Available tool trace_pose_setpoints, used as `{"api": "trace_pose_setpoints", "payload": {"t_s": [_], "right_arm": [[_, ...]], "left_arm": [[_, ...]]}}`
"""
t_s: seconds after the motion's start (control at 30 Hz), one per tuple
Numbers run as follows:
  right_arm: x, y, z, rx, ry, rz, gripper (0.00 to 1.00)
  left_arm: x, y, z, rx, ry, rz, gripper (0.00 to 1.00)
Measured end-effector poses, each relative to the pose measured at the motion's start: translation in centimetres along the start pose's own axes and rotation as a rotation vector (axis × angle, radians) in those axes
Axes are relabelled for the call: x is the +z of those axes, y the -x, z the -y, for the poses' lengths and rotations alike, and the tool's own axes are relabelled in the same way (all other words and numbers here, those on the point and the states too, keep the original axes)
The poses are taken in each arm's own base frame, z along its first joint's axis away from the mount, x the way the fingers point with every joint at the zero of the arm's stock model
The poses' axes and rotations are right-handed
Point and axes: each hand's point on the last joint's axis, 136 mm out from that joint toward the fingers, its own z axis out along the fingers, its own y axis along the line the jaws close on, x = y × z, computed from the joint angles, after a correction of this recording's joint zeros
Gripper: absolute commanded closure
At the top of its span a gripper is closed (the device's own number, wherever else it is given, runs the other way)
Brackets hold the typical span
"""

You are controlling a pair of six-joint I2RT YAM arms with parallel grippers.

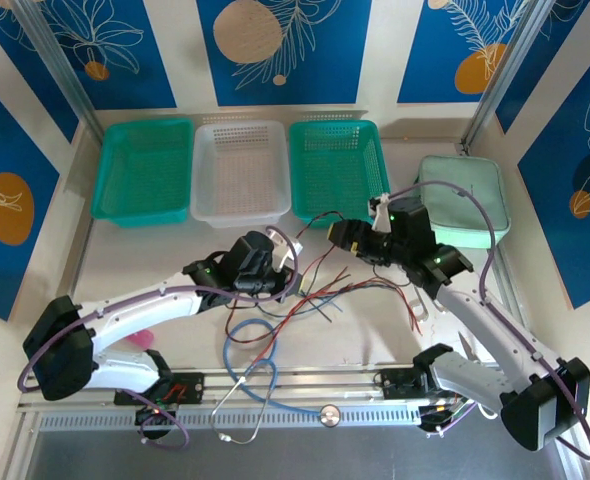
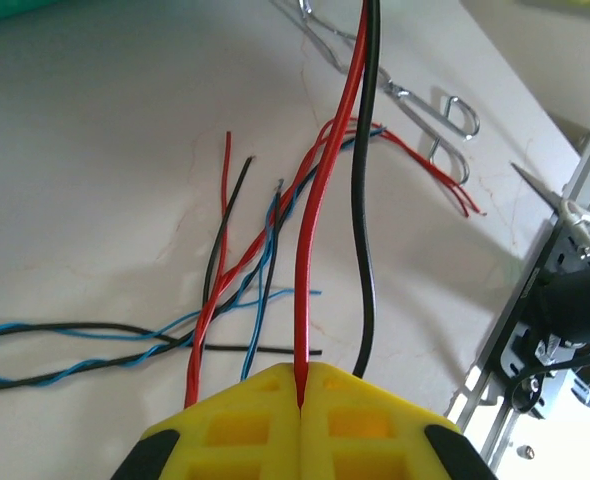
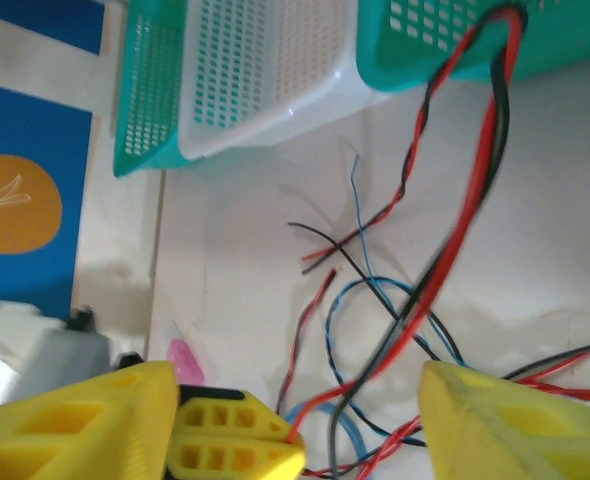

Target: Untangle the cables

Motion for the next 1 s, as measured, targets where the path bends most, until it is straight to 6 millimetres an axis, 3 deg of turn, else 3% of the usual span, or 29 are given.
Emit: {"api": "trace_pose_setpoints", "payload": {"t_s": [0.23, 0.4, 0.6, 1.0], "right_arm": [[0.9, -3.2, 2.2, -0.002, 0.055, 0.007, 0.51], [1.0, -3.8, 3.1, 0.007, 0.094, 0.057, 0.53], [0.9, -4.5, 2.6, -0.014, 0.139, 0.064, 0.54], [1.9, -5.6, 3.3, -0.008, 0.137, 0.039, 0.66]], "left_arm": [[1.6, -0.6, 0.0, -0.043, -0.025, -0.031, 1.00], [1.7, 0.0, 0.4, -0.048, -0.041, -0.022, 1.00], [1.6, 0.9, 1.1, -0.049, -0.068, 0.001, 1.00], [1.3, 1.8, 1.6, -0.043, -0.078, 0.018, 1.00]]}}
